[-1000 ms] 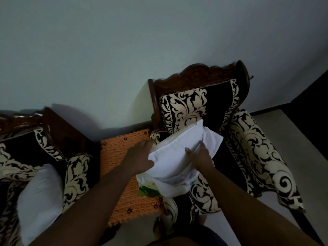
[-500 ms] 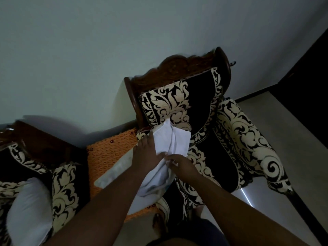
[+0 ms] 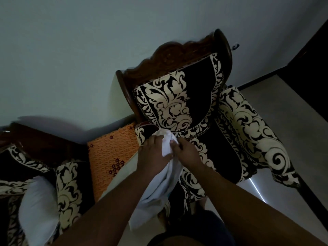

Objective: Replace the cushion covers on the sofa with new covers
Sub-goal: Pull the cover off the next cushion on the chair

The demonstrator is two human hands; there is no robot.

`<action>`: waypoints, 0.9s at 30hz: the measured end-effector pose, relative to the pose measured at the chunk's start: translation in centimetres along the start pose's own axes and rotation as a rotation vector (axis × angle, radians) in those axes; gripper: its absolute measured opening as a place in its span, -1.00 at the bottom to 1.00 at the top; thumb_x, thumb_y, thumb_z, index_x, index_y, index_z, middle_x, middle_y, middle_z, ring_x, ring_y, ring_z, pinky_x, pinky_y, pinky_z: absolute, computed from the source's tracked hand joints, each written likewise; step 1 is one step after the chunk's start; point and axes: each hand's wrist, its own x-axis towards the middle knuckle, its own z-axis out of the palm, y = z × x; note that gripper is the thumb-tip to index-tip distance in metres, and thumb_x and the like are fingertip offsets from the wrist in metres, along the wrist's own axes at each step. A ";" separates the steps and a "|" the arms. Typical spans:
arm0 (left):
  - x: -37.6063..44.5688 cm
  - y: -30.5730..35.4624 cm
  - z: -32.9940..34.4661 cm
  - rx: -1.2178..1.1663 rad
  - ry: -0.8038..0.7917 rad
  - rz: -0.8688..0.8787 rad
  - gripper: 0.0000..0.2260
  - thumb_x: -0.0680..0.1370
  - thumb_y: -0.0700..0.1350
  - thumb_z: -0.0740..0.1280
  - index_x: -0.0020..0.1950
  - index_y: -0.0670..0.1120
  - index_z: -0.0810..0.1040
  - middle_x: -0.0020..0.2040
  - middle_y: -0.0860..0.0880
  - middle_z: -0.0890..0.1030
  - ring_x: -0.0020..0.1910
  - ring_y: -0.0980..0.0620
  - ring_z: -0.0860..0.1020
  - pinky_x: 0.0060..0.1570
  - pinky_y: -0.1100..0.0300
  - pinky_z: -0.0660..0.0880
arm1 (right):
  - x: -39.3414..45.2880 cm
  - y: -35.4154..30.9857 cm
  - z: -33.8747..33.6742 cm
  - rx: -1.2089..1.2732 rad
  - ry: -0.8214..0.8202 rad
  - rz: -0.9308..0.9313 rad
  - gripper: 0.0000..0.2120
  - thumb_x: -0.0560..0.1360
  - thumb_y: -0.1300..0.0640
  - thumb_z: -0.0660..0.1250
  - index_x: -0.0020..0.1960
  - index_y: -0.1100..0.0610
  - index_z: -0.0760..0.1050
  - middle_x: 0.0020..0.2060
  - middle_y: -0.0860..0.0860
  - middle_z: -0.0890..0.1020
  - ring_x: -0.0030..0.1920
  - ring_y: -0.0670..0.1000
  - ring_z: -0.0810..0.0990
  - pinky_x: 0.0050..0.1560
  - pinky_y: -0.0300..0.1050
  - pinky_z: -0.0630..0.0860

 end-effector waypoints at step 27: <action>-4.5 -6.2 0.6 -0.284 -0.095 0.013 -0.19 0.40 0.51 0.15 0.54 0.11 0.29 0.45 0.07 0.46 0.38 -0.01 0.46 0.30 -0.06 0.44 | -5.0 -6.4 6.1 0.208 0.150 0.382 0.06 0.24 -0.64 0.26 0.42 0.14 0.33 0.22 0.08 0.58 0.23 0.11 0.57 0.30 0.13 0.51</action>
